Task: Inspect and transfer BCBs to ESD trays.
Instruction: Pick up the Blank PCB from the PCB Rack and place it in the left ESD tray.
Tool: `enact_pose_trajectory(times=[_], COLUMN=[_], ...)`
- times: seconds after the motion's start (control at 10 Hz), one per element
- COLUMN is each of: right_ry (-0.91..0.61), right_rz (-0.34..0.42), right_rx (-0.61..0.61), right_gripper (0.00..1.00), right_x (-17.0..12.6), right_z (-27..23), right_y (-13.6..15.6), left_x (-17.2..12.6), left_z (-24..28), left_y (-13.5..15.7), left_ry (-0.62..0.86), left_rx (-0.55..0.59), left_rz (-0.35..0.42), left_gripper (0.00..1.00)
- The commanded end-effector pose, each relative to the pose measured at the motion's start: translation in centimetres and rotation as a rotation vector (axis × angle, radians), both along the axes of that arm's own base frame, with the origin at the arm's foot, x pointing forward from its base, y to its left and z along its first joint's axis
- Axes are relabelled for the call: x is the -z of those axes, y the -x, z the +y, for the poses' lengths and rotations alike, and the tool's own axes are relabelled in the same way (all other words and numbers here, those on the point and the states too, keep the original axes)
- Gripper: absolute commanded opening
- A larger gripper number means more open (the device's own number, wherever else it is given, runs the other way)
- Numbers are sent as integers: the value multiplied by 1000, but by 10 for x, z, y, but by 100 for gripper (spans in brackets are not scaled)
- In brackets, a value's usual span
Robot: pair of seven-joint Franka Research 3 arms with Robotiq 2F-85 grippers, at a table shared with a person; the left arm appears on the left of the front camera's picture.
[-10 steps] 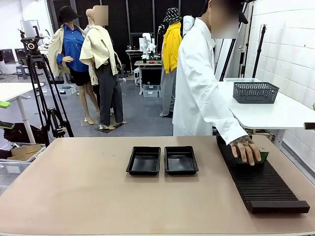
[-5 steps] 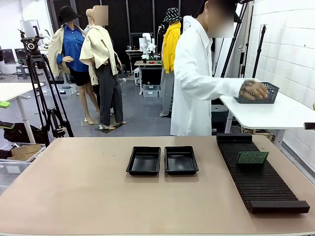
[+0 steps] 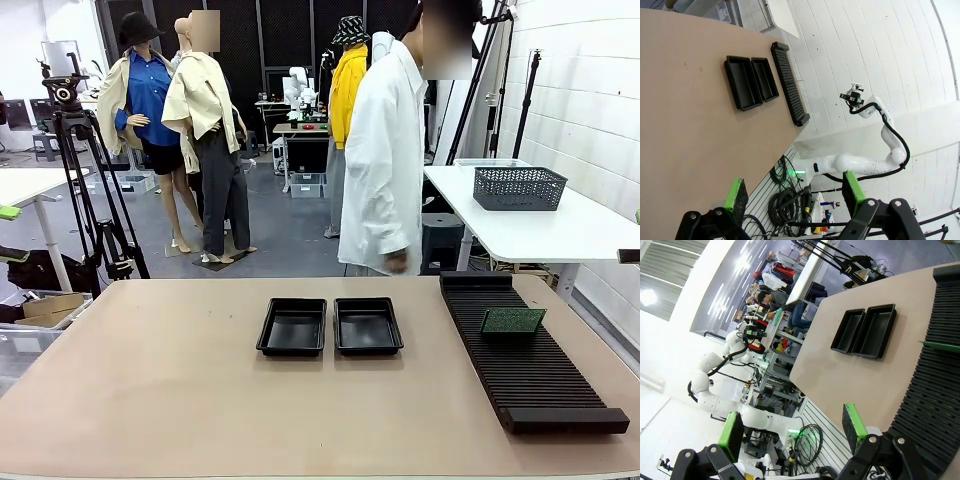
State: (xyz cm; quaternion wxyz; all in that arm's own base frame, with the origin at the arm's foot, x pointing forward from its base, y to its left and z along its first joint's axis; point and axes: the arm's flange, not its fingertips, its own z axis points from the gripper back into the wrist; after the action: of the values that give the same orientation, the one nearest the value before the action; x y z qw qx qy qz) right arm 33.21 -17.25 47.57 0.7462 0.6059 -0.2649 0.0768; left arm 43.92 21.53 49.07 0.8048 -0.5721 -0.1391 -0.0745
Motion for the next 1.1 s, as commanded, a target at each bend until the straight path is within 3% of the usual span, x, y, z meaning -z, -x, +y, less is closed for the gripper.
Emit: enact_pose_trajectory(times=[0.0,1.0], right_ry=[0,0], right_rz=[2,2], right_rx=[-6,-6], right_gripper=[100,100], right_x=[1,1], right_z=[-1,-1], right_y=[1,1], left_x=[-1,-1], left_z=[-1,-1], left_y=[2,2], left_ry=[0,0], left_rx=[-7,-7], left_rz=[-3,-3], left_gripper=[100,100])
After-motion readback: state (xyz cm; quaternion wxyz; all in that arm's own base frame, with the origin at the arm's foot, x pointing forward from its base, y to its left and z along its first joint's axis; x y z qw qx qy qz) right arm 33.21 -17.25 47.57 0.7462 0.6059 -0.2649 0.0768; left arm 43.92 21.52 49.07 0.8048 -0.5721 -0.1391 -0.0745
